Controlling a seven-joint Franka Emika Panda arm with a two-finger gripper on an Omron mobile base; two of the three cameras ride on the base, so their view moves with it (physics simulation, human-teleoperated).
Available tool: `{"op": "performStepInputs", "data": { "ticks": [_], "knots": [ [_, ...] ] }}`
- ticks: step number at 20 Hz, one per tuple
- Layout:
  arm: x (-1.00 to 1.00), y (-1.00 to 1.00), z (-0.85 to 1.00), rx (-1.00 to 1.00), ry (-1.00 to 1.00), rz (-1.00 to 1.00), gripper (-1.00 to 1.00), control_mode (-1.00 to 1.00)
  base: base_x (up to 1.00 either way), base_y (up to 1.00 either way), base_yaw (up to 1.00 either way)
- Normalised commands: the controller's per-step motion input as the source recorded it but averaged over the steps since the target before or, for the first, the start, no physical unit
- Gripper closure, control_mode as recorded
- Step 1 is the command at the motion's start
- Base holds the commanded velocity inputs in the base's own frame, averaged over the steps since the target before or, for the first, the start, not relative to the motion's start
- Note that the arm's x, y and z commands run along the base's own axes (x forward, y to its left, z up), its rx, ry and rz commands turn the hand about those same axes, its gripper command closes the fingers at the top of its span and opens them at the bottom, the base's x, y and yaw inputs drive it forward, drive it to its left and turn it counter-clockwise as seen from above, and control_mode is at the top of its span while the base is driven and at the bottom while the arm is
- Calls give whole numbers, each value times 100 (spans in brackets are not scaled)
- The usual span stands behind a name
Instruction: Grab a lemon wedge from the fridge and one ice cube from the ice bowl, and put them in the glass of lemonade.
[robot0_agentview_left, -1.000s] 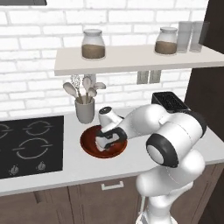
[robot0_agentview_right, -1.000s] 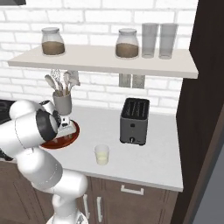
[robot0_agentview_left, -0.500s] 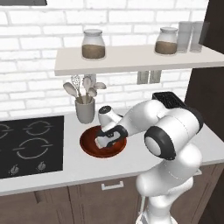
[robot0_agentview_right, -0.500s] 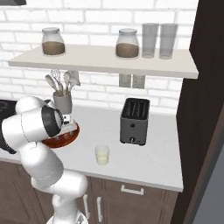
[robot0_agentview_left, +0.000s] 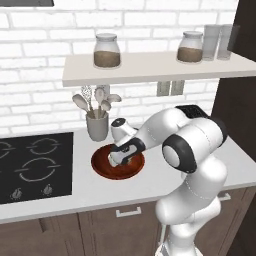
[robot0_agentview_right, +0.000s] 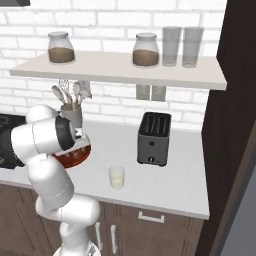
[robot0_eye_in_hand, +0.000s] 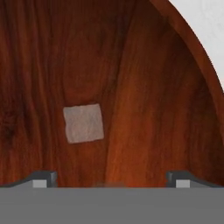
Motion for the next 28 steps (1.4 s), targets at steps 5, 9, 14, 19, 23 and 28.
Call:
{"op": "performStepInputs", "data": {
  "ticks": [5, 9, 14, 19, 23, 28],
  "knots": [
    [0, 0, -39, 0, 0, 0, -100, -100, 0, 0, 0],
    [0, -3, -11, 0, 0, 0, -100, -100, 0, 0, 0],
    [-20, -13, -16, 0, -1, 0, 100, -100, 0, 0, 0],
    [-28, -36, -8, 0, -1, 0, 100, -100, 0, 0, 0],
    [-15, -31, -2, 0, -1, 0, 100, -100, 0, 0, 0],
    [-2, -4, 25, 2, -13, -2, 100, -100, 0, 0, 0]
  ]
}}
